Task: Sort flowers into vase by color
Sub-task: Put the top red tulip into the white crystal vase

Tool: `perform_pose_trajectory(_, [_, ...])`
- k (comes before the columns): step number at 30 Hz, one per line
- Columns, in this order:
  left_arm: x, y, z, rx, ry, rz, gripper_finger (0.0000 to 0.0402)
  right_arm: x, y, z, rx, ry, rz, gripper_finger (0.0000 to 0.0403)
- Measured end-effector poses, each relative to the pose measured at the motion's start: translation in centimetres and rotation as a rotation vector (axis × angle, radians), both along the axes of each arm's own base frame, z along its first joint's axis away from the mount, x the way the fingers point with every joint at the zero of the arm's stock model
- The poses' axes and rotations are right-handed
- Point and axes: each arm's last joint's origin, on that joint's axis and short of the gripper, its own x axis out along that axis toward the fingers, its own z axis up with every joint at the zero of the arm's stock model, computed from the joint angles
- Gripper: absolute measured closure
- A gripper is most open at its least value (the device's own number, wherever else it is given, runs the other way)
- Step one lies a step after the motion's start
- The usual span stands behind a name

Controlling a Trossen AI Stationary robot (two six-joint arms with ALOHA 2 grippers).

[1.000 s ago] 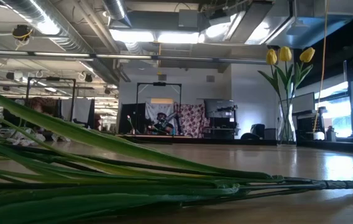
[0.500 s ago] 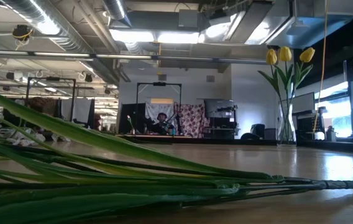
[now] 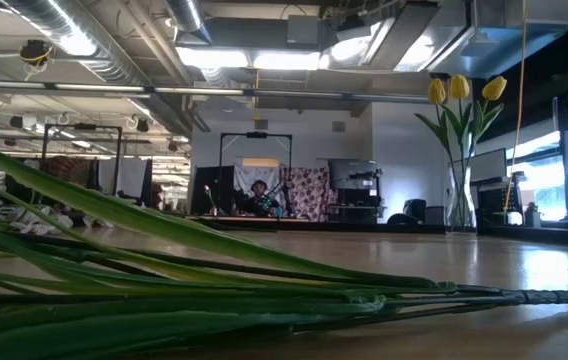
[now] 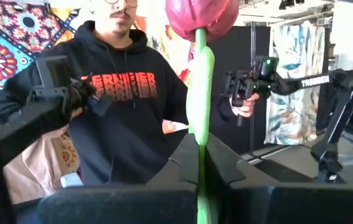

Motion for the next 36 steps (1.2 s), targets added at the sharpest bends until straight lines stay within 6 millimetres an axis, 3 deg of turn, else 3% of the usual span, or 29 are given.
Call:
perform_pose_trajectory(6, [2.1,0.2,-1.1,-0.057,0.016,0.034,0.0258,-0.5,0.1,-4.5,0.111,0.04,0.025,0.0401])
perform_pose_trajectory(10, [3.0,0.6,-1.5,-0.079,0.009,0.055,0.0258,-0.6,0.4,-6.5,0.124,0.038,0.079,0.0401])
perform_pose_trajectory(26, [3.8,2.1,-1.5,-0.083,0.008,0.111,0.0258,-1.0,0.5,-8.0,0.019,-0.032,0.202,0.0397])
perform_pose_trajectory(36, [4.3,3.4,-1.7,-0.071,0.021,0.16,0.0258,-0.8,1.0,-11.0,-0.285,0.026,0.191,0.0384])
